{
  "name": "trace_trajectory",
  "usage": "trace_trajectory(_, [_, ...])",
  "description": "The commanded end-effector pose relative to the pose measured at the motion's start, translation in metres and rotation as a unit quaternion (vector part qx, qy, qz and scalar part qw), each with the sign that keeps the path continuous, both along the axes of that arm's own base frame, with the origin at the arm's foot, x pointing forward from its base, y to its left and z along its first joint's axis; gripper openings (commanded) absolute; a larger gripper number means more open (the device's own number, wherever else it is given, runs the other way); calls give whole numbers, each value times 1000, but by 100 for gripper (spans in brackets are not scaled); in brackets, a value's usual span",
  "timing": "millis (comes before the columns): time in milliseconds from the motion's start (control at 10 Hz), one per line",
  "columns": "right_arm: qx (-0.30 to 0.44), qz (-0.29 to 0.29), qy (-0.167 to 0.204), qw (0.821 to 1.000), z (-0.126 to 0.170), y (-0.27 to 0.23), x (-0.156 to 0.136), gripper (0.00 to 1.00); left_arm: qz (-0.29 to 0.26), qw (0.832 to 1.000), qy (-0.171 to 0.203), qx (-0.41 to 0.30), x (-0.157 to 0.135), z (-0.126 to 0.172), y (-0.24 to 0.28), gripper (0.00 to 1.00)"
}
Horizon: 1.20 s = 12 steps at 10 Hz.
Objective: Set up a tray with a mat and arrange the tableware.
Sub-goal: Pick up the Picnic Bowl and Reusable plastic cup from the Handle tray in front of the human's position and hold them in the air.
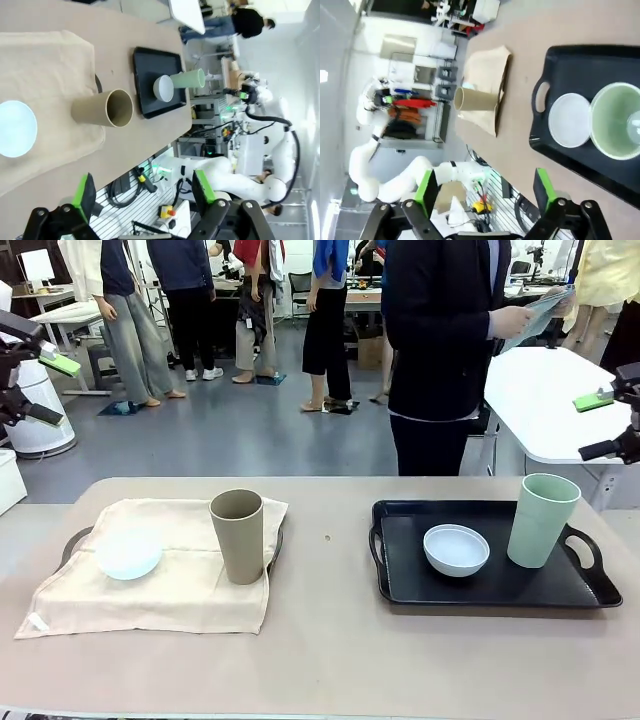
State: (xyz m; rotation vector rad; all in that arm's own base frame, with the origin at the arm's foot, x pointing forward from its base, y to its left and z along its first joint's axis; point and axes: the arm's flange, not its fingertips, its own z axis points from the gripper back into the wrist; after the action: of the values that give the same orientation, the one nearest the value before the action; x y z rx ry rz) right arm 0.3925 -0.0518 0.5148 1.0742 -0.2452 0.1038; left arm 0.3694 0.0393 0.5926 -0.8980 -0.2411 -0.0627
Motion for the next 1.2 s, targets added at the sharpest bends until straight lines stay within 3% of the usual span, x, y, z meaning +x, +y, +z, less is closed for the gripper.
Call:
trace_trajectory(0, [19, -19, 11, 1000, -9, -19, -5, 100, 8, 1000, 3, -20, -1, -1, 12, 100])
trace_trajectory(200, [177, -12, 60, 982, -23, -55, -8, 100, 18, 989, 26, -144, 5, -19, 30, 100])
trace_trajectory(400, [257, -54, 42, 964, -44, -110, -35, 100, 62, 979, 67, -182, -3, -48, 67, 100])
trace_trajectory(500, [150, -16, 49, 987, -22, -57, -18, 100, 29, 991, 36, -124, 2, -20, 34, 100])
trace_trajectory(1100, [150, -16, 49, 987, -22, -57, -18, 100, 29, 991, 36, -124, 2, -20, 34, 100])
